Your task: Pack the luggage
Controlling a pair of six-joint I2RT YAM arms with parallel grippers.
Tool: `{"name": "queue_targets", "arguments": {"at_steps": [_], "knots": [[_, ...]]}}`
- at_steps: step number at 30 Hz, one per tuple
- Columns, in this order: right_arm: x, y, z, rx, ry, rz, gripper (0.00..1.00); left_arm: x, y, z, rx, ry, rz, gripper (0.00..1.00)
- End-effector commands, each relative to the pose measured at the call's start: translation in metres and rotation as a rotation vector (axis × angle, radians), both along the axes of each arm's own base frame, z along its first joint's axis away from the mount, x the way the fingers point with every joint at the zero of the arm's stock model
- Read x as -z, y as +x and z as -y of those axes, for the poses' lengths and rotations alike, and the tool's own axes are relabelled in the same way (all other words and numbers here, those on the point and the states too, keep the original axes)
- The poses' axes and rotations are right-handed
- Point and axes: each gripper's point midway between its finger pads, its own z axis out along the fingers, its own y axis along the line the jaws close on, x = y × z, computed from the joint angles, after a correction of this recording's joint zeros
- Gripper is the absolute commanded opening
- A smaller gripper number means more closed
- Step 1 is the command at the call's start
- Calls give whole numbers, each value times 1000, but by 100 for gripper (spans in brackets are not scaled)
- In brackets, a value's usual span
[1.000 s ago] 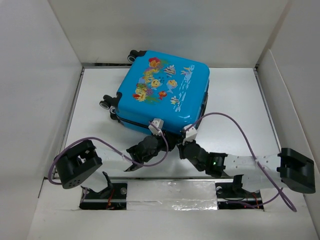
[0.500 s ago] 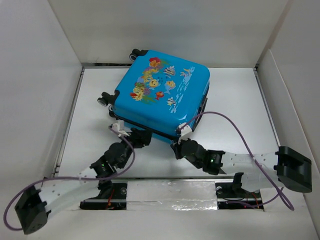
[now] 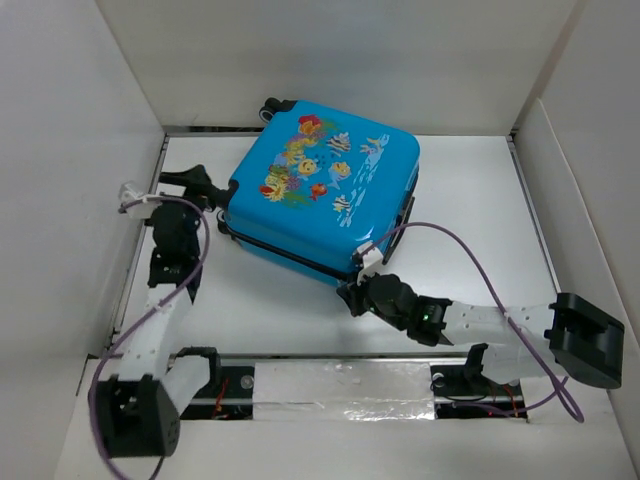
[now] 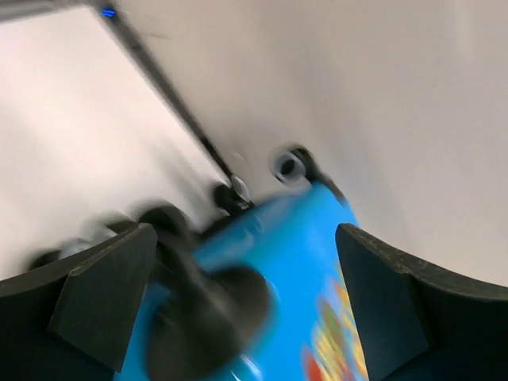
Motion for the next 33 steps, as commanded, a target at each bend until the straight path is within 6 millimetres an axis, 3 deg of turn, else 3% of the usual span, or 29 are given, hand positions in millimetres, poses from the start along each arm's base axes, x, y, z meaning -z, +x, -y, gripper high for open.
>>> {"name": "queue_targets", "arguments": {"at_steps": [1,2,3,7,11,13,17,21,22,27,28,30,33], "knots": [[-14,-12,-18,-108,83,16,0,23,20,-19,94,-198,-14,99],[-14,-10,-17,-110,82,19,0,28,23,-40,77,-220,-23,99],[-15,-11,-18,-117,81,21,0,48,29,-41,93,-250,-84,99],[-19,-9,-20,-135,78,30,0,68,35,-56,48,-258,-116,99],[-18,-12,-19,-140,91,24,0,59,52,-40,167,-273,-34,99],[-16,-13,-19,-145,95,17,0,63,62,-31,237,-287,-28,99],[-16,-14,-19,-143,104,10,0,56,66,-20,317,-312,56,99],[-17,-12,-17,-129,104,17,0,63,72,-12,334,-321,57,93],[-18,-8,-16,-118,102,20,0,63,73,-12,332,-330,66,79],[-17,3,-2,-83,69,30,0,45,76,6,412,-339,174,32],[-24,8,4,-76,91,34,0,41,76,8,425,-332,187,16],[-30,13,12,-74,106,43,0,38,72,17,447,-322,204,0],[-47,24,26,-65,136,69,0,36,60,28,439,-278,206,0]]}}
